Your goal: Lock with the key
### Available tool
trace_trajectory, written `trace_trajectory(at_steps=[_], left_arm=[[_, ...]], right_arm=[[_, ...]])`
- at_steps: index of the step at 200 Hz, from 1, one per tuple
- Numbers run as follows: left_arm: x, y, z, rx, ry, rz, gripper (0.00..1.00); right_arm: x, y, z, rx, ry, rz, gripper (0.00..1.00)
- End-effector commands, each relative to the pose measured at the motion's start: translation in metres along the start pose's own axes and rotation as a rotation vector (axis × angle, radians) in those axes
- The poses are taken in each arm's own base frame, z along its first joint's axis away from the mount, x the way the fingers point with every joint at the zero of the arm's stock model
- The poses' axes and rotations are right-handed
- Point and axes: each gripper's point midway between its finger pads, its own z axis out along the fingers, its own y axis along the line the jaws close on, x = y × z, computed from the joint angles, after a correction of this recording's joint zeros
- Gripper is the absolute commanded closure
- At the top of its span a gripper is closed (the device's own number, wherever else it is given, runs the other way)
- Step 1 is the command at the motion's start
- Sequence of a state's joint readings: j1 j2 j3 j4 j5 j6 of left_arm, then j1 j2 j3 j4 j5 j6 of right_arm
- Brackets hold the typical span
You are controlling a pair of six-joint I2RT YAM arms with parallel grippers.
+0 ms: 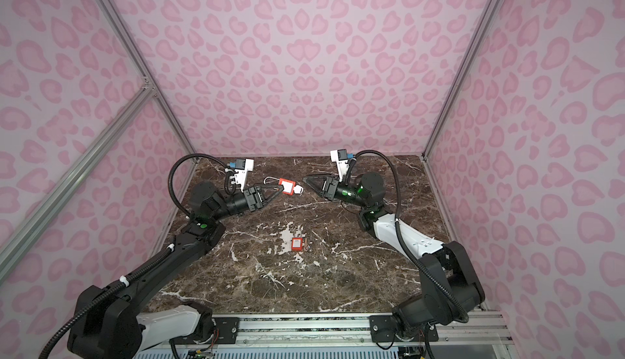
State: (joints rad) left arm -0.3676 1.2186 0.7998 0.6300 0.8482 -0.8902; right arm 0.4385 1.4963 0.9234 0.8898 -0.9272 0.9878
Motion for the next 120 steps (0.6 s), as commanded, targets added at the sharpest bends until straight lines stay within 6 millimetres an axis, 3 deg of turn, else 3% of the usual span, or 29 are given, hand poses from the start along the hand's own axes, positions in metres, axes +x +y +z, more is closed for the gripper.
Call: trace_trajectory(at_steps=[1, 120], left_arm=[[-0.008, -0.013, -0.001, 0.037, -0.023, 0.051, 0.96], [-0.007, -0.01, 0.001, 0.033, -0.016, 0.05, 0.96]], right_arm=[[0.002, 0.015, 0.005, -0.076, 0.031, 0.015, 0.51], [0.023, 0.014, 0.008, -0.048, 0.124, 0.004, 0.72]])
